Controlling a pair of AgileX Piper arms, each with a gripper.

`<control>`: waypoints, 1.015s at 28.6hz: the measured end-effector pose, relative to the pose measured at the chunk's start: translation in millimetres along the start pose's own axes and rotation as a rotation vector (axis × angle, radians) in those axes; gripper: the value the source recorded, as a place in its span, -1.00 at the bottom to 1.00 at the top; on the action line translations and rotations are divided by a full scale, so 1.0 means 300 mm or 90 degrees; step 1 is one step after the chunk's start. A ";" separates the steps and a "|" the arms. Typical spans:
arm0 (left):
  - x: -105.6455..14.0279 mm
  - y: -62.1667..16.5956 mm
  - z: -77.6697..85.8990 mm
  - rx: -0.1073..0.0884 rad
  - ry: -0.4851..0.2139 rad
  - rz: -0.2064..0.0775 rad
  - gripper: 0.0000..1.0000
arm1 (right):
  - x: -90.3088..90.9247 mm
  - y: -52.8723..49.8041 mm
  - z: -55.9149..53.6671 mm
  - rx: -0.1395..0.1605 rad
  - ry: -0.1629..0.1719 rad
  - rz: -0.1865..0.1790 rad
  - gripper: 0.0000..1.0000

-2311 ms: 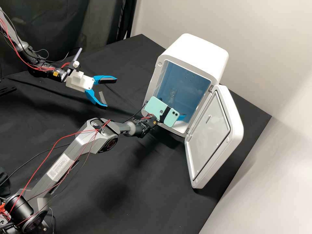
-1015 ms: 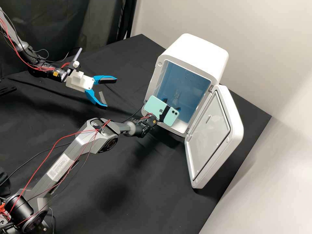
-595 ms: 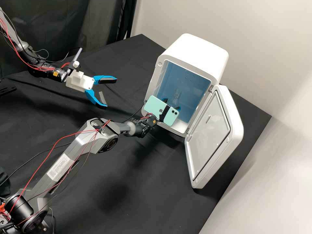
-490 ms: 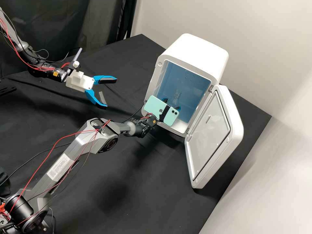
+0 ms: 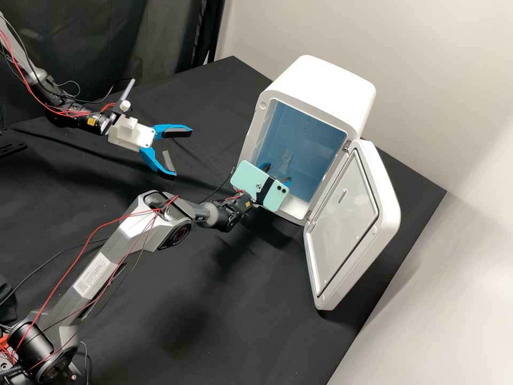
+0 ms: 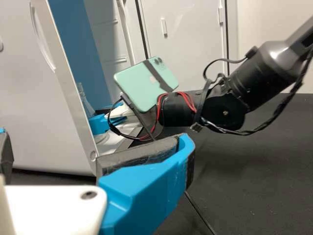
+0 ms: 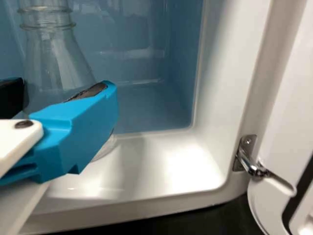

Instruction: Take the flask out of the incubator

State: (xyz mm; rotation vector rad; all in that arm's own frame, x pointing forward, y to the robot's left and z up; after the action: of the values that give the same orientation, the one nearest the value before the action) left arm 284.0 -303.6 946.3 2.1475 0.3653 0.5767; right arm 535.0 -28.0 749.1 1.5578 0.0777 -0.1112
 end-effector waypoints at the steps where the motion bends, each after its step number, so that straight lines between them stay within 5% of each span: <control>1: 0.000 0.000 0.000 0.000 0.000 0.000 1.00 | -0.006 -0.001 0.000 0.000 0.000 -0.001 -1.00; 29: 0.000 0.000 0.004 0.000 -0.002 0.000 1.00 | -0.021 -0.003 -0.004 0.001 0.008 0.004 -1.00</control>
State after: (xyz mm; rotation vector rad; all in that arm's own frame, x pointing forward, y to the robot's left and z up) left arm 284.7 -304.3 945.5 2.1487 0.3638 0.5723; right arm 528.6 -26.6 748.8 1.5602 0.0831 -0.0963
